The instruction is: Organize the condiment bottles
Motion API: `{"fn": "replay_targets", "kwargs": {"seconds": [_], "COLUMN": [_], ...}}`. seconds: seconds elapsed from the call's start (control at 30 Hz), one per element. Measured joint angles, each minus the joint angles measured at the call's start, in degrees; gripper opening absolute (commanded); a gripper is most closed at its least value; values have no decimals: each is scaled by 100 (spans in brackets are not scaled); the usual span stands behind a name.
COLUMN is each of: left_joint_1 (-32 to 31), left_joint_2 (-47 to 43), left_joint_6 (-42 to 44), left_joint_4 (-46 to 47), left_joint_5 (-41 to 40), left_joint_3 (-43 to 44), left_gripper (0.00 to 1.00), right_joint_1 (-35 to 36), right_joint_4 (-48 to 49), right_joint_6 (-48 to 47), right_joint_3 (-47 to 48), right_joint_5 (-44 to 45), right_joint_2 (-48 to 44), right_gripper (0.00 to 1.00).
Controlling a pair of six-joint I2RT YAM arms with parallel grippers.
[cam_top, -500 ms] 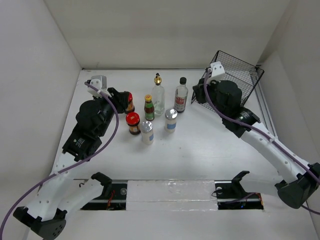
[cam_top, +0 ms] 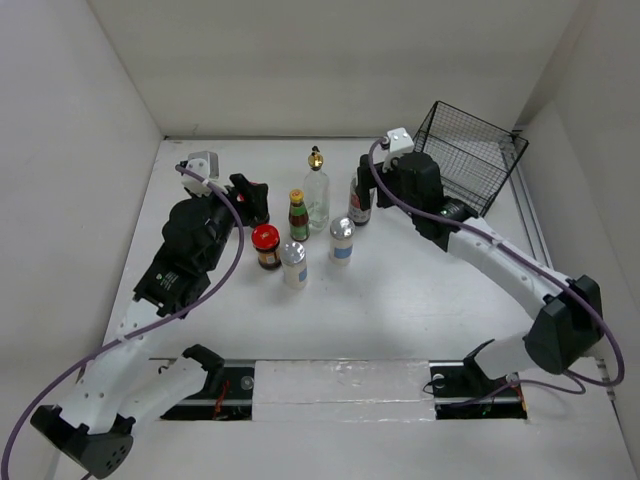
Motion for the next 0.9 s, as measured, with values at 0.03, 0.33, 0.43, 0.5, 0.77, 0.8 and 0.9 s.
{"fn": "replay_targets", "kwargs": {"seconds": [0.03, 0.33, 0.43, 0.5, 0.77, 0.8, 0.9], "left_joint_1": [0, 0, 0, 0, 0, 0, 0], "left_joint_2": [9, 101, 105, 114, 195, 192, 195], "left_joint_6": [0, 0, 0, 2, 2, 2, 2], "left_joint_4": [13, 31, 33, 33, 37, 37, 37], "left_joint_5": [-7, -7, -7, -2, 24, 26, 42], "left_joint_3": [-4, -76, -76, -76, -79, -79, -79], "left_gripper": [60, 60, 60, 60, 60, 60, 60], "right_joint_1": [-37, -437, -533, -564, -566, -566, -568], "right_joint_4": [20, 525, 697, 761, 981, 1029, 1110], "right_joint_6": [2, -2, -22, -42, -92, -114, -155], "right_joint_3": [52, 520, 564, 627, 739, 741, 752], "right_joint_5": [-50, -339, -546, -669, -1075, -1110, -1139], "right_joint_2": [144, 955, 1084, 1182, 1414, 1423, 1451], "right_gripper": [87, 75, 72, 70, 46, 41, 28]}}
